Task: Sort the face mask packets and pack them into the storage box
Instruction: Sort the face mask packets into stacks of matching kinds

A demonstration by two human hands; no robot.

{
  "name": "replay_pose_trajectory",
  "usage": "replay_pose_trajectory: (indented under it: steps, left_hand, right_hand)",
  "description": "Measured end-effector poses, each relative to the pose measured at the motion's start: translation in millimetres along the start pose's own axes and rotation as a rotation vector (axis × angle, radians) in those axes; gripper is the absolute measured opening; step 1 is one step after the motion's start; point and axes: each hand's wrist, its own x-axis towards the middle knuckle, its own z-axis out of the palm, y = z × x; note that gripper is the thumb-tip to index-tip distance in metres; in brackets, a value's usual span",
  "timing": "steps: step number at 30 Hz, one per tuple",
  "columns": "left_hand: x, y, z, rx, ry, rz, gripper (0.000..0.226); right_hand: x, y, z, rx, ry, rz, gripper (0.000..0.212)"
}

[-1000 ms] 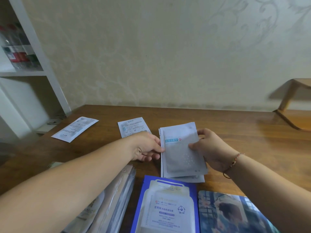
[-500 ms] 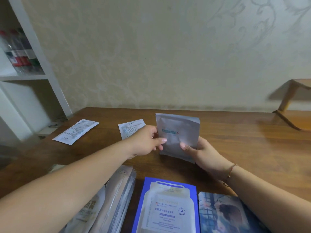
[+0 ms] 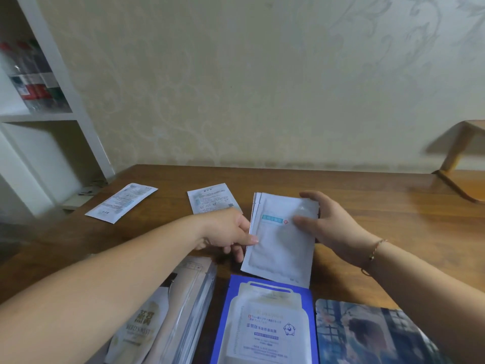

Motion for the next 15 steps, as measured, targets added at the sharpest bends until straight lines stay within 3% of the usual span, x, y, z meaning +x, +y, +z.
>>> replay_pose_trajectory:
  steps: [9, 15]
  left_hand:
    - [-2.7, -0.4, 1.9, 0.293, 0.027, -0.066, 0.024]
    - [-6.5, -6.5, -2.7, 0.294, 0.064, -0.053, 0.025]
  right_hand:
    - [9.3, -5.0, 4.8, -0.668, -0.017, -0.005, 0.047]
    - [14.9, -14.1, 2.5, -0.767, -0.129, 0.011, 0.044]
